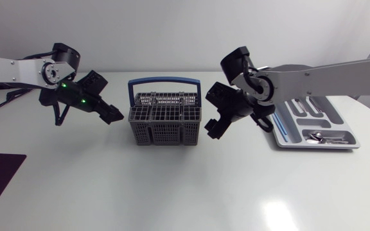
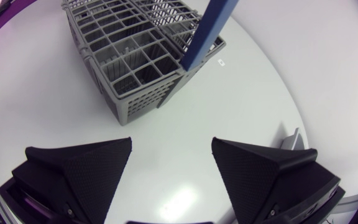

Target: Unload the cutlery basket into the drawer organizer.

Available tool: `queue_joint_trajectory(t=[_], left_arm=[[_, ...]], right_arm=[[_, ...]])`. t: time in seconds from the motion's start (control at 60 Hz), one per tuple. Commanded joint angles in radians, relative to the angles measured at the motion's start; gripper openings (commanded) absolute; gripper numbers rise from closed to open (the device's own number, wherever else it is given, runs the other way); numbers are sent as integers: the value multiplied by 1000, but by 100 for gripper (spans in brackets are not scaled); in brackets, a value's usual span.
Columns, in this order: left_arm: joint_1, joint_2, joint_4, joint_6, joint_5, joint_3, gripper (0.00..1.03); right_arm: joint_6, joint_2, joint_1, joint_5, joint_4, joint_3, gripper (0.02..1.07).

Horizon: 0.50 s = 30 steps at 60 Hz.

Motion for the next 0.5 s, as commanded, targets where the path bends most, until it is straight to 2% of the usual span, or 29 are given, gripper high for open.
queue_joint_trajectory(t=[0.0, 0.217, 0.483], left_arm=[[9, -81, 15, -8, 7, -45, 98], [40, -227, 36, -34, 7, -131, 98], [64, -310, 35, -86, 1, -169, 98]], right_arm=[[30, -73, -8, 20, 6, -58, 102], [2, -199, -61, 22, 7, -145, 102], [18, -309, -129, 23, 12, -226, 102]])
